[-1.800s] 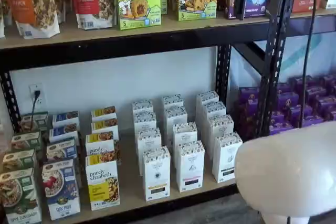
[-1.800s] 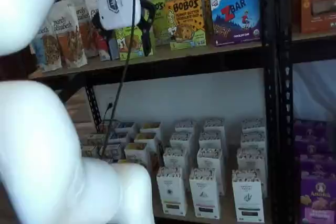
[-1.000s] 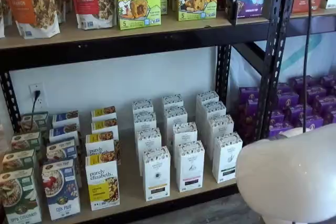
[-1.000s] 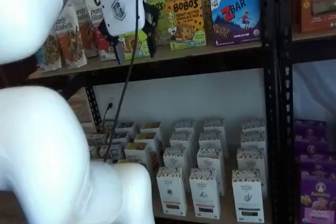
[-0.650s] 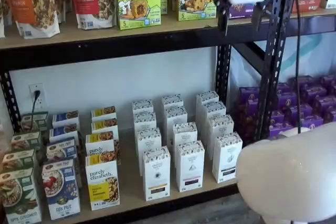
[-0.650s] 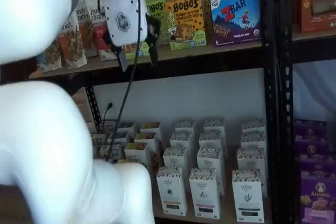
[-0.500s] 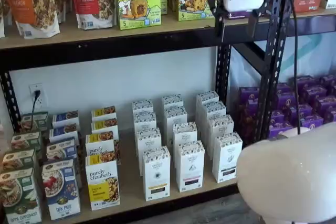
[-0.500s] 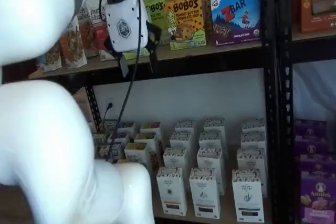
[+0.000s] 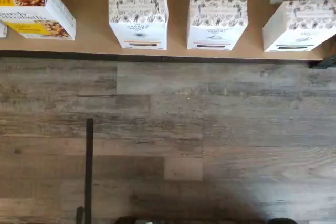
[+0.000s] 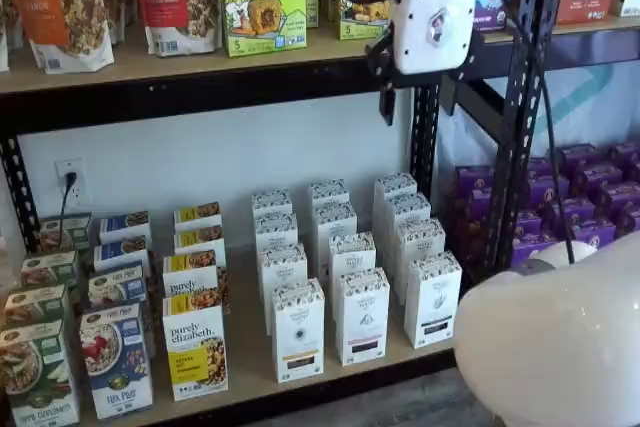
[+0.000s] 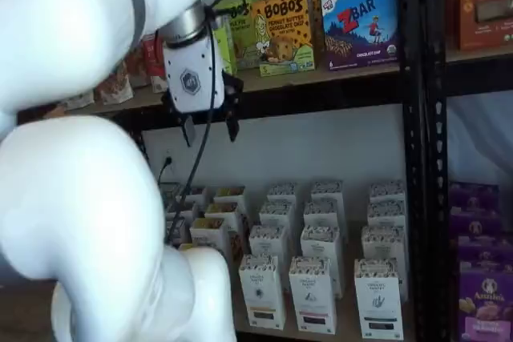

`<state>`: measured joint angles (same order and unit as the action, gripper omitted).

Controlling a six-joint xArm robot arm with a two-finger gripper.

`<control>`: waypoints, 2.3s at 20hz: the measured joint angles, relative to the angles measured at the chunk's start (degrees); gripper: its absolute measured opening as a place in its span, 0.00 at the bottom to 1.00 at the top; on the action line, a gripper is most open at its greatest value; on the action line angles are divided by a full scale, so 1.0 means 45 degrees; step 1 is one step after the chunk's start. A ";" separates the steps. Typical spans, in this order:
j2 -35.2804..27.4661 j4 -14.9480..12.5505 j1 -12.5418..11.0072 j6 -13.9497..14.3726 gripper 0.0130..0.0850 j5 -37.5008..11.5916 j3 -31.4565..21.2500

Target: Pick up the white box with a yellow strip in the middle, on the bottom shelf, the fourth box from the left

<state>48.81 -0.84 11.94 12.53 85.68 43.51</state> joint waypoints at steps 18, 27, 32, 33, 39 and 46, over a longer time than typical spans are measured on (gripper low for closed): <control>-0.1232 0.0039 0.1542 0.1591 1.00 -0.3379 -0.2012; -0.2372 -0.0256 0.1979 0.2178 1.00 -0.5070 -0.2503; -0.3039 -0.0423 0.2168 0.2476 1.00 -0.6008 -0.2707; -0.3188 -0.0478 0.2203 0.2546 1.00 -0.6155 -0.2723; -0.3979 -0.0728 0.2265 0.2801 1.00 -0.7463 -0.2988; -0.4894 -0.0908 0.2238 0.2944 1.00 -0.8417 -0.3053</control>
<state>26.79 -4.92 22.01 25.77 47.80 29.77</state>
